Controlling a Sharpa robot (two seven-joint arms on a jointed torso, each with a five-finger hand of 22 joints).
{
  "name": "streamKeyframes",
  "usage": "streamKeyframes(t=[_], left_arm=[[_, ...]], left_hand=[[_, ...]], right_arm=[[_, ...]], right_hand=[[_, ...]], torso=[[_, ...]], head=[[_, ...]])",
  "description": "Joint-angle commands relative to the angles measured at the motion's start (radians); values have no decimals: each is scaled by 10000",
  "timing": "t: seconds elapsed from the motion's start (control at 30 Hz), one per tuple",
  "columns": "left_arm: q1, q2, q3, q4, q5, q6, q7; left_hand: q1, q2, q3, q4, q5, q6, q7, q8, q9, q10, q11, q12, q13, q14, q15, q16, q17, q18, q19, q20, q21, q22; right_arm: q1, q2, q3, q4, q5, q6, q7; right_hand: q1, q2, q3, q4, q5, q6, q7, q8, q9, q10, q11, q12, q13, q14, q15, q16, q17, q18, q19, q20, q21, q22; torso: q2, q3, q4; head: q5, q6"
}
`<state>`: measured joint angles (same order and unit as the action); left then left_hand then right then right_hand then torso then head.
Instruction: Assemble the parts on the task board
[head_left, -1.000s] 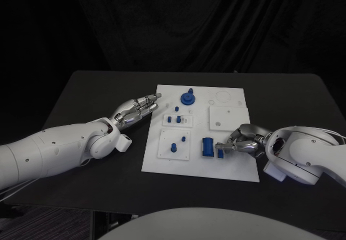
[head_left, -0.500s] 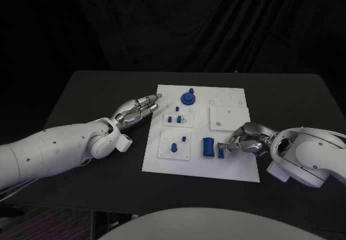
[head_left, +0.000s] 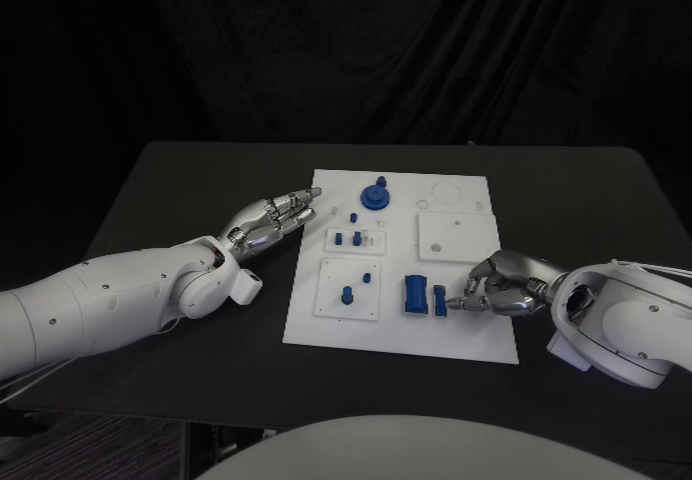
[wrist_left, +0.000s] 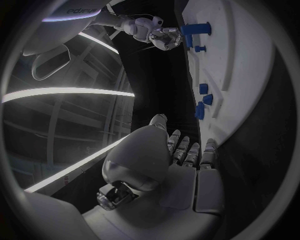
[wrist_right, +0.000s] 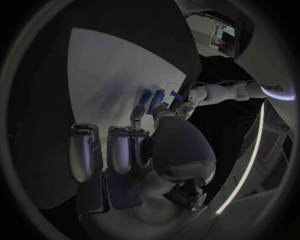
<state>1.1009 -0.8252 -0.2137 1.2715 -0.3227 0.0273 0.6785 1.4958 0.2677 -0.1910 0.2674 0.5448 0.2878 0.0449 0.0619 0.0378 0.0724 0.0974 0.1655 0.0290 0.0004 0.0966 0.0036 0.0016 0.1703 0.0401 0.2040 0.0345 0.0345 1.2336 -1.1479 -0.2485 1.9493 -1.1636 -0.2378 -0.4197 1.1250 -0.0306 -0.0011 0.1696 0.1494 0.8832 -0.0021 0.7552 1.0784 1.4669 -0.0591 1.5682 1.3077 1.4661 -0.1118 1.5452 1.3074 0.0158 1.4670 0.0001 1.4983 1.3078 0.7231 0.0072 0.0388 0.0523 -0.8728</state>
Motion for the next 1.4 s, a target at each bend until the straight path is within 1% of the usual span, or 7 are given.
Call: streamKeyframes(t=[0.03,0.33,0.43,0.6,0.77,1.1,1.4], left_arm=[[-26,-4,6,21,-3,120,412],[-30,-4,6,18,-3,122,413],[-32,7,6,14,-3,125,410],[-36,2,6,22,-3,125,413],[-38,-3,6,20,-3,124,414],[-42,18,6,13,-3,136,412],[-46,37,6,0,-3,152,414]], left_hand=[[87,-3,44,-12,67,-22,-14,-49,-7,-59,-20,20,4,-4,88,-36,-16,57,15,63,33,-7],[94,-4,50,-17,76,-33,-13,-51,-8,-63,-21,12,2,-4,88,-36,-16,56,12,62,30,-10],[94,-4,50,-17,76,-33,-13,-51,-8,-63,-21,12,2,-4,88,-36,-16,56,12,62,30,-10],[110,-6,63,-29,98,-39,-18,-53,-9,-64,-18,14,3,-4,87,-36,-16,55,10,62,29,-12],[110,-6,63,-29,98,-39,-18,-53,-9,-64,-18,14,3,-4,87,-36,-16,55,10,62,29,-12],[115,-6,68,-31,103,-39,-23,-53,-9,-63,-14,16,3,-4,87,-36,-16,55,12,62,30,-11],[115,-6,68,-31,103,-39,-23,-53,-9,-63,-14,16,3,-4,87,-36,-16,55,12,62,30,-11]], right_arm=[[-83,2,0,-35,-612,448,4],[-182,36,-1,-66,-669,548,-34],[-196,59,-1,-70,-674,557,-35],[-206,119,-1,-78,-678,569,-58],[-210,183,0,-108,-679,551,-115],[-212,288,1,-242,-679,366,-172],[-215,411,1,-355,-679,357,-264]], right_hand=[[21,-81,24,80,-18,-52,-27,70,38,1039,-80,26,2630,934,-96,48,2075,27,682,-53,44,2388],[25,-258,59,395,-9,59,-68,350,316,1039,-119,26,2630,946,-126,69,2127,19,699,-84,73,2398],[22,-289,64,449,-8,71,-72,381,350,1039,-124,26,2630,947,-129,70,2130,17,703,-88,80,2400],[-1,-484,92,820,3,84,-93,469,486,1039,-144,26,2630,944,-146,66,2119,22,694,-105,62,2394],[1,-510,95,876,4,99,-95,492,512,1039,-147,26,2630,945,-147,68,2126,23,692,-108,59,2393],[35,-407,155,1004,2,189,-103,606,608,1039,-151,26,2630,945,-158,67,2123,21,695,-117,64,2395],[156,-128,251,1057,-14,249,-107,696,717,1039,-150,26,2630,943,-187,63,2111,22,695,-140,63,2394]], torso=[[-3,-4,-3],[-8,-3,-1],[0,1,15],[0,-4,13],[1,-4,1],[-7,3,12],[-1,-10,20]], head=[[19,2],[9,2],[-9,2],[5,2],[10,2],[20,2],[8,2]])
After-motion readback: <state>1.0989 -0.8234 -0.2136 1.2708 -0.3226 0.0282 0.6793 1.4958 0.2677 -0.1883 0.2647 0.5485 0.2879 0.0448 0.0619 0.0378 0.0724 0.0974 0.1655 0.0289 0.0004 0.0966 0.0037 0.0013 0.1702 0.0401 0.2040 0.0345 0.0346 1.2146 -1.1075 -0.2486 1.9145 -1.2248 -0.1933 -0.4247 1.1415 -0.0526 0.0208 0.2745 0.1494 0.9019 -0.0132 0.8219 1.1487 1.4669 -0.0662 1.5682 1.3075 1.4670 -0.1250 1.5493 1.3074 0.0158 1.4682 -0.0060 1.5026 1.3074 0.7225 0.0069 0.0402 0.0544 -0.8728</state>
